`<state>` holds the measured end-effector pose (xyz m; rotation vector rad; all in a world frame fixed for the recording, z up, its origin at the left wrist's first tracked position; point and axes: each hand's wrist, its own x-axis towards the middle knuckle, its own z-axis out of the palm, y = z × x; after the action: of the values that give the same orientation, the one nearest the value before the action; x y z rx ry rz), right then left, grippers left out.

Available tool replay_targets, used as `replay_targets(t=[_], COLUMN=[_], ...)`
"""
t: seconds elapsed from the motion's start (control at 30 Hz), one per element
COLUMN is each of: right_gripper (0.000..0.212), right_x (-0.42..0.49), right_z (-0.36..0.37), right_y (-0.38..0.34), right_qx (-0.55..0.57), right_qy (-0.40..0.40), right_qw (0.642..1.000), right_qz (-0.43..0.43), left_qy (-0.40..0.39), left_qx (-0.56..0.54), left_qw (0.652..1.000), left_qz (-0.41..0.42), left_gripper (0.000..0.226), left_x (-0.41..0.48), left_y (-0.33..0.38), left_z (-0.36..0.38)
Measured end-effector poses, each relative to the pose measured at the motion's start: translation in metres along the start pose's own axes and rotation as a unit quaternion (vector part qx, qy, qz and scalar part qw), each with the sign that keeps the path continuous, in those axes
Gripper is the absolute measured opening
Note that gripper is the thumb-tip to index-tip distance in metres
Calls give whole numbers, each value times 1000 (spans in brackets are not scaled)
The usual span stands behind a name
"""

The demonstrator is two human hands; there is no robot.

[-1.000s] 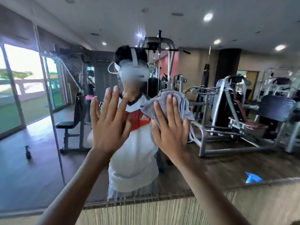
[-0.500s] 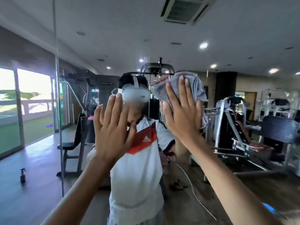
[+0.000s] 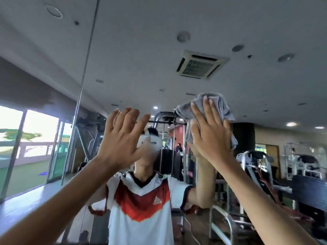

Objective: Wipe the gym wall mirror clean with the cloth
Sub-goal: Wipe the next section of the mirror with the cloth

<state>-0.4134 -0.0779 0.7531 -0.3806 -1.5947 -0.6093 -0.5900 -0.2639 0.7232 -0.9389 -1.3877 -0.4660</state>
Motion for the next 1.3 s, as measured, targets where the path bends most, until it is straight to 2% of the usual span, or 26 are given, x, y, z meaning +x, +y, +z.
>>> replay_targets(t=[0.07, 0.13, 0.2, 0.27, 0.3, 0.4, 0.5, 0.57, 0.63, 0.73, 0.83, 0.9, 0.97, 1.07, 1.17, 1.23, 1.3], right_gripper=[52, 54, 55, 58, 59, 55, 58, 62, 62, 59, 54, 53, 53, 57, 62, 64, 61], right_x=[21, 16, -4, -14, -8, 39, 111, 147, 159, 141, 126, 127, 138, 167, 189, 186, 168], right_z=[6, 6, 2, -3, -5, -8, -11, -7, -1, 3, -5, -8, -8, -3, 8, 13, 15], right_y=[-17, -20, -3, 26, 41, 66, 50, 27, 0, -17, 10, 36, 51, 29, -22, -53, -70], right_qx=[-7, -31, -43, -43, -40, -31, -28, -39, -43, -29, -17, -37, -39, -25, -27, -25, -18], right_qy=[2, -7, -37, -59, -60, -42, -30, -27, -10, -27, -77, -69, -68, -27, 7, -3, -23], right_qw=[1000, 993, 970, 953, 957, 988, 999, 999, 999, 988, 950, 931, 943, 985, 998, 996, 981], right_qz=[-27, -116, -236, -295, -279, -146, -24, 12, -17, -150, -303, -355, -324, -170, -60, -88, -191], left_qy=[8, 14, 22, 16, 9, -3, 4, 8, 10, 15, 14, 20, 23, 29, 33, 35, 37], left_qx=[-11, -15, -16, -16, -19, -26, -36, -41, -45, -46, -46, -49, -51, -54, -55, -55, -60], left_qw=[1000, 1000, 1000, 1000, 1000, 998, 997, 997, 997, 996, 996, 995, 994, 992, 991, 989, 986], left_qz=[-14, -19, -15, -16, -21, -55, -70, -67, -67, -76, -81, -86, -96, -113, -121, -132, -148], left_gripper=[61, 62, 63, 64, 65, 66, 69, 73, 79, 83, 85, 84, 82, 81, 80, 81, 81], left_x=[24, 40, 50, 58, 64, 79, 85, 84, 82, 81, 78, 73, 65, 55, 51, 48, 42], left_y=[-6, -14, -26, -40, -47, -63, -70, -71, -72, -74, -74, -74, -72, -67, -65, -64, -63], left_z=[-3, -5, -7, -10, -13, -20, -17, -13, -11, -10, -8, -9, -9, -8, -7, -6, -5])
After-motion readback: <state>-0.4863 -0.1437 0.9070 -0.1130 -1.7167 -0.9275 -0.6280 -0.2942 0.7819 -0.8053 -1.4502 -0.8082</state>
